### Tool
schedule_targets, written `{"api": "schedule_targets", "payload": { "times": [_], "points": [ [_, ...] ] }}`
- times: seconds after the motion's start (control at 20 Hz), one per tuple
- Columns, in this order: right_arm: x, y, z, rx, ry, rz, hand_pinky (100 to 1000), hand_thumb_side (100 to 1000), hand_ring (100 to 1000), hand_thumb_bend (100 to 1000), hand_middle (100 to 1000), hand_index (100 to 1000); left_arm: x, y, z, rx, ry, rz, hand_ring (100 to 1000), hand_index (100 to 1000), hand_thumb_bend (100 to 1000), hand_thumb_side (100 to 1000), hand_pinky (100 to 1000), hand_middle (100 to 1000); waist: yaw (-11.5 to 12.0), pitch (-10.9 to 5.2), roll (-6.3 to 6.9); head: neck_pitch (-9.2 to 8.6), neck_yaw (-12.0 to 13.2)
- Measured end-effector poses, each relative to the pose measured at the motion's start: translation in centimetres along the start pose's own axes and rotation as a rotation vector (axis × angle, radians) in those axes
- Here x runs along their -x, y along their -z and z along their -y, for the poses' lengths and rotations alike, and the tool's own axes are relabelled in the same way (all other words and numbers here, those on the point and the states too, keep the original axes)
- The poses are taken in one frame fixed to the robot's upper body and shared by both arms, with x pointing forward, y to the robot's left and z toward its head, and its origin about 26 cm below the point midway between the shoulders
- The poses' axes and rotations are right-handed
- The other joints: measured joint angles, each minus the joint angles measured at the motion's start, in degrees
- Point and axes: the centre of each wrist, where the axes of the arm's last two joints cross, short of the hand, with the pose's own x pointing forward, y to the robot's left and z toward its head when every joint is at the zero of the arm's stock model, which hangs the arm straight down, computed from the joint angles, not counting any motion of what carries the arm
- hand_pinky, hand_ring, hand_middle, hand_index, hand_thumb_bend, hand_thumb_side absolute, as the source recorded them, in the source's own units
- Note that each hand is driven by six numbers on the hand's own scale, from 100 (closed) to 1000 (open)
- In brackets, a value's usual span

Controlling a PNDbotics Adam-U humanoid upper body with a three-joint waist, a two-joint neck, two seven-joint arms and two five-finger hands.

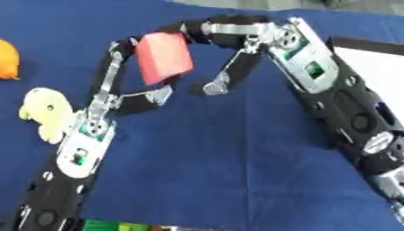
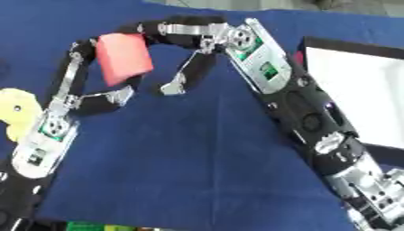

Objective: Pick up the objects with one hand, pass them to the other hand, and then place them into the box on the other side of the table.

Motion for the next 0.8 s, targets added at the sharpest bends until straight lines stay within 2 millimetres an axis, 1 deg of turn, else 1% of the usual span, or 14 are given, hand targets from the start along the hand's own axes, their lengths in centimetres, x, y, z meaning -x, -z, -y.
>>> {"api": "schedule_targets", "payload": {
  "times": [0.1,0.3,0.45,0.65,0.8],
  "points": [
    [0.09,-0.02,-0.02,0.003,-0.001,-0.001,1000,100,1000,263,1000,1000,-0.02,0.00,0.05,0.001,-0.001,0.001,511,524,100,177,796,313,0.0,0.00,-0.02,0.00,-0.1],
    [0.17,0.08,-0.11,0.026,0.008,-0.006,1000,100,1000,254,1000,1000,-0.04,0.02,0.09,0.000,-0.005,0.003,509,527,100,175,794,312,0.1,0.00,-0.07,0.00,-0.2],
    [0.19,0.21,-0.19,0.051,0.013,-0.012,1000,100,1000,226,999,1000,-0.12,0.18,0.07,-0.003,-0.009,0.008,507,528,100,174,793,310,0.1,0.00,-0.15,0.01,-0.2],
    [0.16,0.48,-0.38,0.085,0.024,-0.022,1000,100,1000,153,959,1000,-0.22,0.35,0.10,-0.004,-0.014,0.018,506,531,100,168,792,310,0.1,0.00,-0.15,0.01,-0.3],
    [0.22,0.56,-0.46,0.110,0.037,-0.033,1000,100,1000,121,938,1000,-0.42,0.55,0.46,0.000,-0.025,0.028,507,531,100,165,792,310,0.1,0.00,-0.15,0.01,-0.5]
  ]
}}
